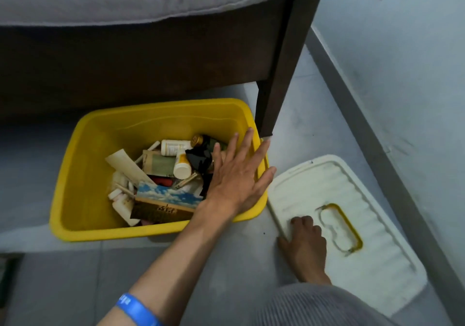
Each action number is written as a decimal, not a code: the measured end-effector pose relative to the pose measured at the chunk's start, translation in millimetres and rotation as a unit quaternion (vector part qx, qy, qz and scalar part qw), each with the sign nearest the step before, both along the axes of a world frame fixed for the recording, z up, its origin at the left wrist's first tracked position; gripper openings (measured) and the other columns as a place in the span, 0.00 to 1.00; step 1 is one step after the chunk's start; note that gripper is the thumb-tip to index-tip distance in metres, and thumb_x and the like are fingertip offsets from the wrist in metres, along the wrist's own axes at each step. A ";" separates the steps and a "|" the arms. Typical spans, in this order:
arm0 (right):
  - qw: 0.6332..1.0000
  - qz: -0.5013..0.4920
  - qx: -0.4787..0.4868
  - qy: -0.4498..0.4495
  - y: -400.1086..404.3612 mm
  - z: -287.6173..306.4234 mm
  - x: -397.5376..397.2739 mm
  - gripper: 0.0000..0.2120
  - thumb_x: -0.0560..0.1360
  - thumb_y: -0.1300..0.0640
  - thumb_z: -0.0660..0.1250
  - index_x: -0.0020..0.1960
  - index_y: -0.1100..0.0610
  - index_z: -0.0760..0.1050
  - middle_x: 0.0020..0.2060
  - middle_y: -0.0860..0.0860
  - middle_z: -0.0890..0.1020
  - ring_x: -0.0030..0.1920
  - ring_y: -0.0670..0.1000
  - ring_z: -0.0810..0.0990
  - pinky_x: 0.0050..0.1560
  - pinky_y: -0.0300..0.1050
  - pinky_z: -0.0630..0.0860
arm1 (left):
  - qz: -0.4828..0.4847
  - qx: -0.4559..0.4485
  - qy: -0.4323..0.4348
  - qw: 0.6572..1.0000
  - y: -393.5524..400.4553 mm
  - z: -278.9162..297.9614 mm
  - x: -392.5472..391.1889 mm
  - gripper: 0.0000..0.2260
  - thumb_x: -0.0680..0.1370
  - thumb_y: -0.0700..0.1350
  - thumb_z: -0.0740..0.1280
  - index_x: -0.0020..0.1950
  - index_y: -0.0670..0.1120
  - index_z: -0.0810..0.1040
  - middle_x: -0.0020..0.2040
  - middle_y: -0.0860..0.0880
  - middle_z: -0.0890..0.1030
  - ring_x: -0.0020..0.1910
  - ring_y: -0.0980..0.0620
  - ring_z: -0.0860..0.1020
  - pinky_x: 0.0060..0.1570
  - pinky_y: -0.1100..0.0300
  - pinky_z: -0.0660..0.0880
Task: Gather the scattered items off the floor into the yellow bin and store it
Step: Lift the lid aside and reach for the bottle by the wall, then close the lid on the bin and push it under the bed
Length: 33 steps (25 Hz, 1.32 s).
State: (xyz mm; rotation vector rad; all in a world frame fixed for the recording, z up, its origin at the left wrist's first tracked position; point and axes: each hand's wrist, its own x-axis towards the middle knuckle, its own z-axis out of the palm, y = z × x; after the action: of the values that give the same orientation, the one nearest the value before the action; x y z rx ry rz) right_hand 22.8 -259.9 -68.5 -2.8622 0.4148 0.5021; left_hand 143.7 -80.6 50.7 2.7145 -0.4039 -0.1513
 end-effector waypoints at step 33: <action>0.739 0.633 0.196 -0.118 184.7 192.4 91.8 0.17 0.70 0.49 0.65 0.58 0.49 0.77 0.50 0.46 0.74 0.48 0.49 0.70 0.47 0.44 0.66 | 0.502 -0.158 -0.111 0.843 272.8 58.0 -11.3 0.15 0.78 0.57 0.62 0.52 0.48 0.81 0.54 0.44 0.81 0.55 0.42 0.78 0.56 0.47 0.73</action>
State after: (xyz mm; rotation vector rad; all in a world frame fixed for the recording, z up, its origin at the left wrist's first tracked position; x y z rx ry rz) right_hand 114.6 -75.2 124.0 -2.2839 -1.5742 0.2952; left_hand 132.4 192.2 108.7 2.2608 0.8740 0.4782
